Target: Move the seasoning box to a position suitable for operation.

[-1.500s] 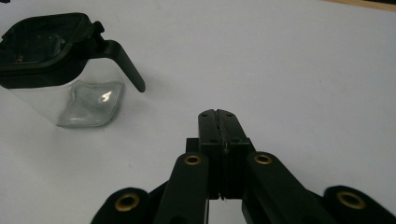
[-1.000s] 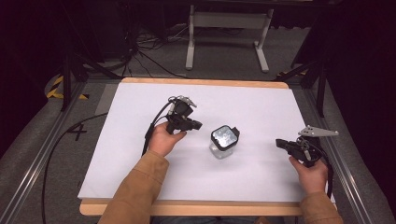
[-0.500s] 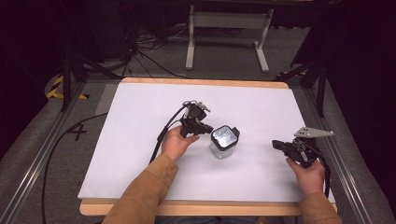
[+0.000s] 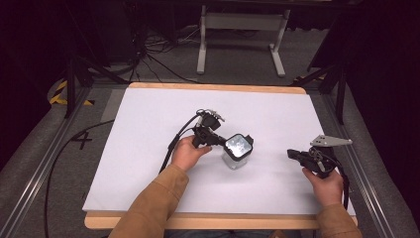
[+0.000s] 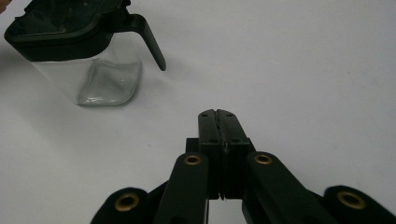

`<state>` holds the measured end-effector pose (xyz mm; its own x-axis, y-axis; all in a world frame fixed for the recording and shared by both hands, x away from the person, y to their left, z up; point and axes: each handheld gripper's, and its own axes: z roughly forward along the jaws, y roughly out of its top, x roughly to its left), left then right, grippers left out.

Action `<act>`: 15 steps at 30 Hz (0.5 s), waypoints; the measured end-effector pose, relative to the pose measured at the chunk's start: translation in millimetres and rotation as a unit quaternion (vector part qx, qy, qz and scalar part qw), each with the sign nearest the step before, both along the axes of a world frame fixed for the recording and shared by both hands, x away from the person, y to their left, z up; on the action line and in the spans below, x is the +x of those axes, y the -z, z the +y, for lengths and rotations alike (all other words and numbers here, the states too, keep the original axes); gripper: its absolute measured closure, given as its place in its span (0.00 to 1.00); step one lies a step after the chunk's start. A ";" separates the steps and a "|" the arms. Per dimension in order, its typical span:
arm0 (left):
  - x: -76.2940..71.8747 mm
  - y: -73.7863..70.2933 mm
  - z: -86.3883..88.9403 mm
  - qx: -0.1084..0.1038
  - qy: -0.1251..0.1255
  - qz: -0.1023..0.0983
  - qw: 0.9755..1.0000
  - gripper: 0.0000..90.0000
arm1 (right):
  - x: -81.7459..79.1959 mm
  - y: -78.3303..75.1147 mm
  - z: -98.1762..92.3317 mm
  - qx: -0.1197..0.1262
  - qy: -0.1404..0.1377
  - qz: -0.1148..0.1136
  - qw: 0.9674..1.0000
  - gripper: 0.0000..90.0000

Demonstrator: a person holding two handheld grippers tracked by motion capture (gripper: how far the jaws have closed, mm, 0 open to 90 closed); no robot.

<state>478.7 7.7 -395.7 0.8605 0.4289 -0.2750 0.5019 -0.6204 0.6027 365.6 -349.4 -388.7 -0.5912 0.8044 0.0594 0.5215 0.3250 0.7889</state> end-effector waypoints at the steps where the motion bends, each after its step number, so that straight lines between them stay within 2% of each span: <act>1: -1.1 -0.2 0.0 0.003 0.002 0.000 1.000 0.99 | 0.6 -0.2 0.2 0.002 -0.001 0.000 1.000 0.99; 3: -4.3 -1.0 -0.8 0.006 0.007 0.005 1.000 1.00 | 1.8 -0.4 1.1 0.002 -0.004 0.000 1.000 0.99; 6: -9.2 -2.2 -1.9 0.014 0.010 -0.002 1.000 1.00 | 2.9 -0.6 4.0 0.001 -0.008 0.000 1.000 0.99; 7: -10.7 -3.6 -1.3 0.017 0.012 0.004 1.000 1.00 | 3.4 -0.7 5.1 0.002 -0.011 0.000 1.000 0.99; 8: -11.7 -3.4 -1.3 0.014 0.011 0.003 1.000 1.00 | 4.2 -0.7 6.0 0.000 -0.013 -0.002 1.000 0.99; 15: -18.9 -2.9 1.0 0.035 0.010 0.011 0.999 1.00 | 8.6 -2.3 11.9 0.003 -0.024 -0.004 1.000 0.99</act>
